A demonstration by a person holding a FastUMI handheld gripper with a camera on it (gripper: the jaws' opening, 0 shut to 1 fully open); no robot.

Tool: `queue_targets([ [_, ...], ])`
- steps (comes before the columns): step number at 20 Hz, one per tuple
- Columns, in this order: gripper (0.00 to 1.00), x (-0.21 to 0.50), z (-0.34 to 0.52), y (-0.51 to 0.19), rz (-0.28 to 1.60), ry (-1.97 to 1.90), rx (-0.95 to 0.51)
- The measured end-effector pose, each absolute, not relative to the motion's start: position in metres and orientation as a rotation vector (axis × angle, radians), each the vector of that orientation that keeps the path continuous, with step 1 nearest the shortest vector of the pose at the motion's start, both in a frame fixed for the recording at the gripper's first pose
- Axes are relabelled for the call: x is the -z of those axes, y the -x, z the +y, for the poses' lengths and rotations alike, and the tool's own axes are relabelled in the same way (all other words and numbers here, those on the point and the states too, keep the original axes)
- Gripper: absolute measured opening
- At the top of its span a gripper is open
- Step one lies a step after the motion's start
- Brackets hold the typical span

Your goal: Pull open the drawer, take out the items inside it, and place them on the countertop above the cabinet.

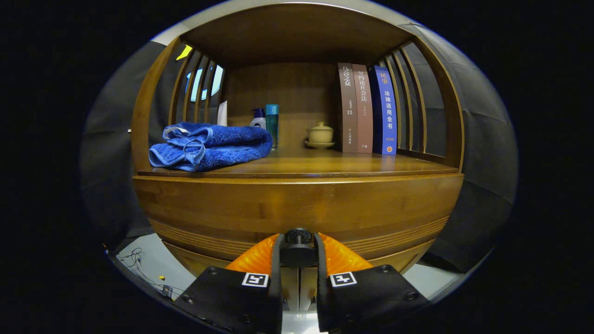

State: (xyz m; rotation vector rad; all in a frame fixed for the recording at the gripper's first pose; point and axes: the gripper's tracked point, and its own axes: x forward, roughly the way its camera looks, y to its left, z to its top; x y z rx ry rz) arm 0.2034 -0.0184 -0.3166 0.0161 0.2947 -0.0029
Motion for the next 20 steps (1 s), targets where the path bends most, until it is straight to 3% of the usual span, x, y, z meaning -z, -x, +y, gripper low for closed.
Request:
queue_targets([
  [20,0.33,0.303,-0.023,-0.065,0.320,-0.076,-0.009],
])
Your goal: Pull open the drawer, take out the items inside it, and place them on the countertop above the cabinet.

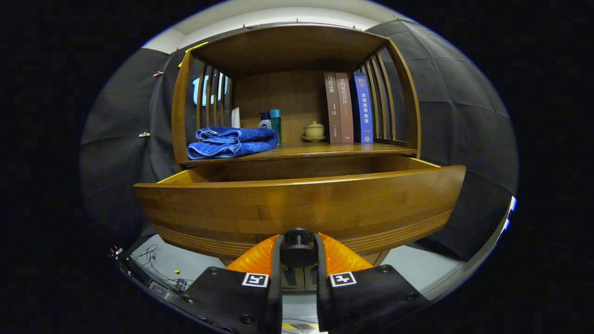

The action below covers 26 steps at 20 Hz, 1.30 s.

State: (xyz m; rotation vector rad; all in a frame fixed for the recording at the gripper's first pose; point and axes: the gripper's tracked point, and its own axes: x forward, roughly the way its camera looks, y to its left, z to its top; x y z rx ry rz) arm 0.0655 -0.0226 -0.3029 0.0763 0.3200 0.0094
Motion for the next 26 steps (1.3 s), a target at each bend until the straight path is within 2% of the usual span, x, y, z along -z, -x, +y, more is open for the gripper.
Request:
queue_targets([
  [13,0.34,0.313,-0.022,-0.044,0.335,-0.078,-0.009],
  [15,0.41,0.311,-0.022,-0.043,0.337,-0.074,-0.018],
  [19,0.99,0.293,-0.027,-0.031,0.320,-0.055,-0.030],
  [26,0.97,0.188,-0.026,-0.037,0.260,-0.029,-0.078],
])
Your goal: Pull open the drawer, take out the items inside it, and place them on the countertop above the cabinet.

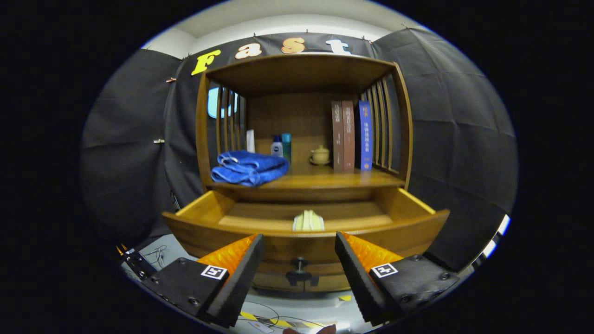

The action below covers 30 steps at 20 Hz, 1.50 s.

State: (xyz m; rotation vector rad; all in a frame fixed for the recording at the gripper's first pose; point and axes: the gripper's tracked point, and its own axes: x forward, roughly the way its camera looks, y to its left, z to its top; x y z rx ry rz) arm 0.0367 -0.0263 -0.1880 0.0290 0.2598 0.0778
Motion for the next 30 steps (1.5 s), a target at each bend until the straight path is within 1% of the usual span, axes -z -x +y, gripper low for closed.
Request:
queue_targets([
  [2,0.97,0.170,-0.023,-0.053,0.295,-0.020,-0.101],
  [6,0.97,0.176,-0.027,-0.098,0.482,-0.022,-0.080],
  [8,0.97,0.193,-0.035,-0.124,0.592,0.027,-0.057],
  [11,0.98,0.222,-0.027,-0.163,0.751,-0.009,-0.080],
  [14,0.98,0.257,-0.030,-0.192,0.878,-0.028,-0.051],
  [17,0.98,0.291,-0.029,-0.199,0.989,-0.008,-0.043],
  [20,0.94,0.319,-0.030,-0.203,1.052,0.004,-0.018],
  [25,0.50,0.342,-0.031,-0.203,1.102,0.018,0.019],
  [27,0.32,0.338,-0.036,-0.212,1.057,0.019,0.049],
  [28,0.23,0.338,-0.038,-0.211,1.063,0.029,0.047],
  [30,0.23,0.337,-0.037,-0.209,1.059,0.040,0.030],
])
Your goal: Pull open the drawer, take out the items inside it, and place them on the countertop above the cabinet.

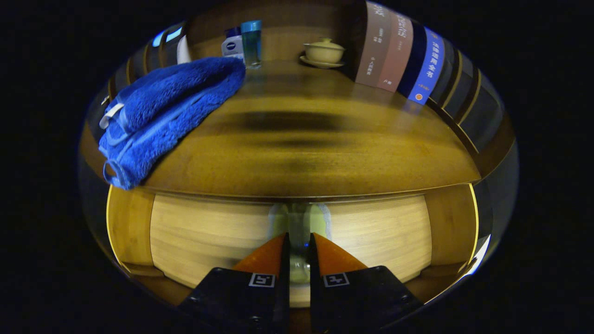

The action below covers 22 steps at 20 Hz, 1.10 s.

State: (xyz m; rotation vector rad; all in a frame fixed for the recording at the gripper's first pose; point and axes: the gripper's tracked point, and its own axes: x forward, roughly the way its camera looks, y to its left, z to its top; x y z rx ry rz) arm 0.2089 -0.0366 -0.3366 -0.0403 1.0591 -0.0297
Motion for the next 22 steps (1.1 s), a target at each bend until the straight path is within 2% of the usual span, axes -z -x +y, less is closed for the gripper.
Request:
queue_targets([
  [7,0.23,0.325,-0.035,-0.185,1.093,-0.013,0.030],
  [15,0.22,0.245,-0.017,-0.164,1.040,-0.082,-0.050],
  [22,0.23,0.182,-0.026,-0.204,0.995,-0.094,-0.020],
])
